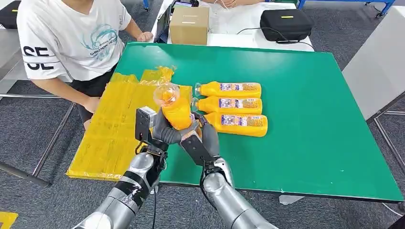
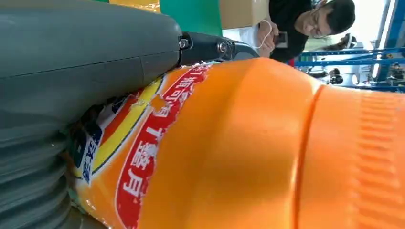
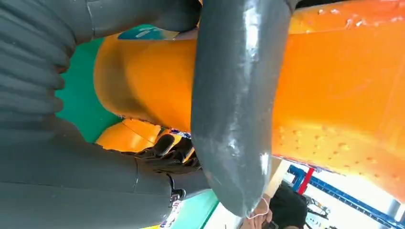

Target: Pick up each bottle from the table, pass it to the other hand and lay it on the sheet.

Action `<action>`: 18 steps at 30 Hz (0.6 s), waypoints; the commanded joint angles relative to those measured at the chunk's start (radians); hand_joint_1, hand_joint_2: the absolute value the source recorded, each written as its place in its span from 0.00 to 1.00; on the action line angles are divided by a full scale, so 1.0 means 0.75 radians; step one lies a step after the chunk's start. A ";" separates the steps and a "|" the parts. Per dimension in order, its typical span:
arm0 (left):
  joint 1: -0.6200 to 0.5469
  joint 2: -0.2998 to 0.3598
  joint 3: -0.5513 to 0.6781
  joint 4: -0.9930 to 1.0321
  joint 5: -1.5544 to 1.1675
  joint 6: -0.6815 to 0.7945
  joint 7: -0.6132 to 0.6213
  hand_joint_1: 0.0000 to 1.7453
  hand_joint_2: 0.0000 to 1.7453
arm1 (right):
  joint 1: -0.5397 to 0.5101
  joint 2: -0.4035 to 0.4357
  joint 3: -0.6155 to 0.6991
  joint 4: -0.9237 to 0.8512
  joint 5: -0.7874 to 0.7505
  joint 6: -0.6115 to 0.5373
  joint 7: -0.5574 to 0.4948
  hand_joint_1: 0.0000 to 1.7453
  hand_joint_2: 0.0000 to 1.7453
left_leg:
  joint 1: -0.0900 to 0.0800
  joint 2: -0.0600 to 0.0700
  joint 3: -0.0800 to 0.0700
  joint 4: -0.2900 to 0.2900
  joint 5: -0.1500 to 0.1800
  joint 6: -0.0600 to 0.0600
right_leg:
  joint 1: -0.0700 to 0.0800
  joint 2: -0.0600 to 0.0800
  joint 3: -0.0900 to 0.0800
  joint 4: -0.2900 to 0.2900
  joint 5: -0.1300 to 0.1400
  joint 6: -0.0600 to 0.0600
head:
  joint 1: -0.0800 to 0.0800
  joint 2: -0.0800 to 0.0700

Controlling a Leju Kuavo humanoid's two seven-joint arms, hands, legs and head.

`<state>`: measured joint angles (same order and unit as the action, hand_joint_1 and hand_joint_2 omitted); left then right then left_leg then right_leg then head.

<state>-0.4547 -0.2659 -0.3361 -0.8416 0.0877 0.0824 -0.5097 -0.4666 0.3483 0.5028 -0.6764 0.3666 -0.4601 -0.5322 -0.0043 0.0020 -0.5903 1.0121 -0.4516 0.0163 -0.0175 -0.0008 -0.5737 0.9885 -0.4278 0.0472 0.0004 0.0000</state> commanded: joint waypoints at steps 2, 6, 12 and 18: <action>-0.056 0.009 0.069 0.037 0.014 0.097 -0.025 1.00 1.00 | -0.023 -0.023 0.075 0.003 -0.032 -0.053 -0.008 0.00 1.00 | 0.003 0.000 0.003 0.001 -0.001 -0.003 | 0.003 0.000 0.004 -0.001 -0.001 -0.004 | 0.000 0.000; -0.029 0.031 0.115 -0.033 0.025 0.106 -0.024 1.00 1.00 | 0.005 -0.047 0.045 -0.089 -0.062 -0.077 0.008 0.00 1.00 | 0.002 0.002 0.001 0.000 -0.001 -0.002 | 0.002 0.002 0.001 0.000 0.000 -0.002 | -0.001 0.000; -0.026 0.060 0.173 -0.068 -0.014 0.169 -0.042 1.00 1.00 | 0.088 -0.092 -0.039 -0.325 -0.136 -0.105 -0.001 0.00 1.00 | 0.002 0.000 0.001 0.000 0.000 -0.001 | 0.002 0.001 0.001 -0.001 0.000 -0.002 | -0.001 0.000; -0.030 0.087 0.200 -0.076 -0.045 0.194 -0.053 1.00 1.00 | 0.134 -0.116 -0.075 -0.454 -0.148 -0.131 0.010 0.00 1.00 | 0.002 -0.001 0.001 0.000 0.000 -0.002 | 0.002 -0.001 0.002 -0.001 0.000 -0.003 | -0.001 0.000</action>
<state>-0.4466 -0.2468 -0.2289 -0.8988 0.0640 0.2228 -0.5474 -0.3933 0.3162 0.4940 -0.8676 0.2670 -0.5539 -0.5329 -0.0041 0.0017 -0.5909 1.0121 -0.4514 0.0161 -0.0174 -0.0012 -0.5741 0.9885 -0.4278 0.0472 0.0000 0.0000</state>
